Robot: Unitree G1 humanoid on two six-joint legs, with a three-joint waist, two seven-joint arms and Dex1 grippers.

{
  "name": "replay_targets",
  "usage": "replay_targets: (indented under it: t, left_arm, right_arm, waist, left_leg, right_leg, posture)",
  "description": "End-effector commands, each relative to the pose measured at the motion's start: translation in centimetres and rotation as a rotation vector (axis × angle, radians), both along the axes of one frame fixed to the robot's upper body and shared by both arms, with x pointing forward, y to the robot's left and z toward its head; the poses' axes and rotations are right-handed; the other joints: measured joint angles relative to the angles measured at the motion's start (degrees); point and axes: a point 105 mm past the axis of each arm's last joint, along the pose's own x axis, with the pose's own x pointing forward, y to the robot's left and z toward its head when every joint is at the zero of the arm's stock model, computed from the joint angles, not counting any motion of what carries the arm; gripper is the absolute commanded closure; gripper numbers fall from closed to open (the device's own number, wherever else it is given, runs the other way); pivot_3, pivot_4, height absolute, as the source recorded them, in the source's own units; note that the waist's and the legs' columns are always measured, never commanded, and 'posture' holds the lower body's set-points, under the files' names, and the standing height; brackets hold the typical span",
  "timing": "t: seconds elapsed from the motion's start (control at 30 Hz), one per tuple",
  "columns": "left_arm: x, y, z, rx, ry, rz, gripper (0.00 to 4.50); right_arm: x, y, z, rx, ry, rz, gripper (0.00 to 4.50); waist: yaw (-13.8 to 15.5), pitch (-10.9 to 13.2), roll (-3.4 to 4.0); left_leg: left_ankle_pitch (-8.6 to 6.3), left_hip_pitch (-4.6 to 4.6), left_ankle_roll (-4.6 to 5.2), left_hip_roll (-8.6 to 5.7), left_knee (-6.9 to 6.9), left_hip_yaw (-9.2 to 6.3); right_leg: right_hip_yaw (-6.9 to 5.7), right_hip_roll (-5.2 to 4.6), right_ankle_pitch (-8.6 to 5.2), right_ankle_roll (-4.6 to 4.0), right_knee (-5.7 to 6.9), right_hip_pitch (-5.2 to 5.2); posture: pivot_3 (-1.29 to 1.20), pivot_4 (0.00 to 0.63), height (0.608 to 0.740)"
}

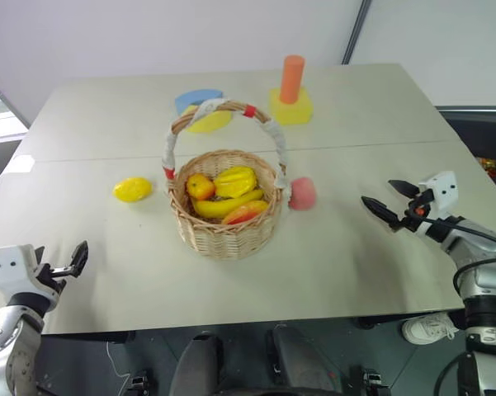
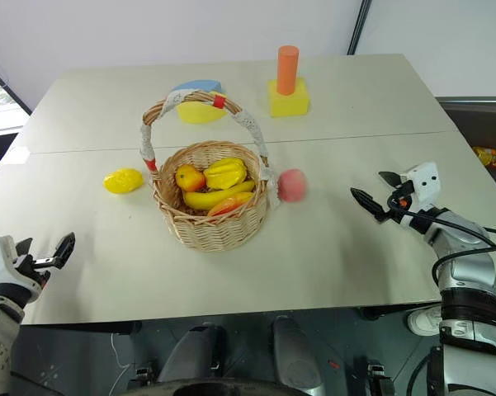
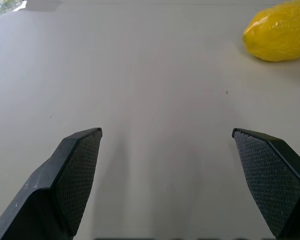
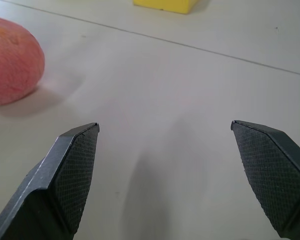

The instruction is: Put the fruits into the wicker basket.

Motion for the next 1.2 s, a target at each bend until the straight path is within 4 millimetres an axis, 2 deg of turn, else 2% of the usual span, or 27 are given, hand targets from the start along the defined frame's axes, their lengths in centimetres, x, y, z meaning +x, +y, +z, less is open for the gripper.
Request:
replay_targets:
  t: [0.03, 0.2, 0.4, 0.5, 0.77, 0.93, 1.07, 1.2]
  left_arm:
    - [0.2, -0.1, 1.4, 0.036, -0.046, 0.001, 0.0]
    - [1.2, -0.6, 2.0, 0.011, -0.075, -0.006, 0.0]
    - [3.1, -2.2, 3.3, 0.038, -0.088, -0.047, 0.0]
    - [4.8, -2.7, 4.0, 0.092, -0.061, -0.047, 0.0]
    - [9.3, -5.1, 6.4, 0.115, -0.033, -0.116, 0.0]
    - [12.3, -7.2, 7.3, 0.155, 0.027, -0.28, 0.0]
    - [13.5, -7.4, 7.4, 0.286, 0.08, -0.408, 0.0]
    - [14.2, -7.3, 6.8, 0.287, 0.161, -0.55, 0.0]
  right_arm:
    - [0.2, 0.3, 0.6, 0.0, -0.035, 0.005, 0.08]
    - [0.2, 0.6, 1.3, 0.008, -0.062, 0.001, 0.08]
    - [-0.3, 1.9, 3.5, 0.031, -0.101, 0.061, 0.08]
    - [-1.1, 3.6, 5.6, 0.096, -0.103, 0.16, 0.08]
    - [-5.5, 9.9, 10.2, 0.092, -0.083, 0.511, 0.08]
    - [-8.2, 14.9, 11.1, -0.041, -0.084, 0.747, 0.08]
    - [-8.1, 16.1, 11.7, -0.016, -0.12, 0.779, 0.08]
    - [-8.4, 16.6, 11.5, -0.036, -0.118, 0.81, 0.08]
  waist:
    - [0.02, 0.0, 0.0]
    - [0.05, 0.0, 0.0]
    - [0.02, 0.0, 0.0]
    - [0.06, 0.0, 0.0]
    - [0.18, 0.0, -0.02]
    - [0.03, 0.05, -0.08]
    - [-0.04, 0.08, -0.15]
    - [0.36, 0.08, -0.16]
  left_leg:
    - [0.0, 0.0, 0.0, 0.0, 0.0, 0.0]
    - [0.0, 0.0, 0.0, 0.0, 0.0, 0.0]
    - [0.0, -0.01, 0.0, 0.0, 0.0, 0.0]
    - [0.0, 0.0, 0.0, 0.0, 0.0, -0.01]
    - [0.0, -0.05, 0.0, -0.01, -0.02, -0.04]
    - [0.0, -0.04, 0.0, -0.02, -0.02, -0.06]
    - [0.0, -0.05, 0.0, -0.01, -0.08, -0.05]
    - [0.03, -0.11, -0.04, -0.02, -0.4, -0.07]
  right_leg:
    - [0.0, 0.0, 0.0, 0.0, 0.0, 0.0]
    - [0.0, 0.0, 0.0, 0.0, 0.0, 0.0]
    - [0.0, 0.0, 0.0, 0.0, -0.01, 0.0]
    - [-0.01, 0.02, 0.0, 0.01, 0.0, 0.0]
    - [-0.04, 0.02, 0.0, 0.01, -0.03, -0.01]
    - [-0.07, 0.05, 0.01, 0.02, -0.03, -0.01]
    - [-0.09, 0.04, 0.01, 0.02, -0.1, -0.04]
    - [-0.1, -0.02, 0.01, 0.01, -0.38, -0.13]
  posture:
    - [0.0, 0.15, 0.74]
    - [0.0, 0.15, 0.74]
    - [0.0, 0.15, 0.74]
    - [0.0, 0.15, 0.74]
    - [0.0, 0.15, 0.74]
    - [0.0, 0.15, 0.74]
    - [0.0, 0.15, 0.74]
    - [0.0, 0.15, 0.74]
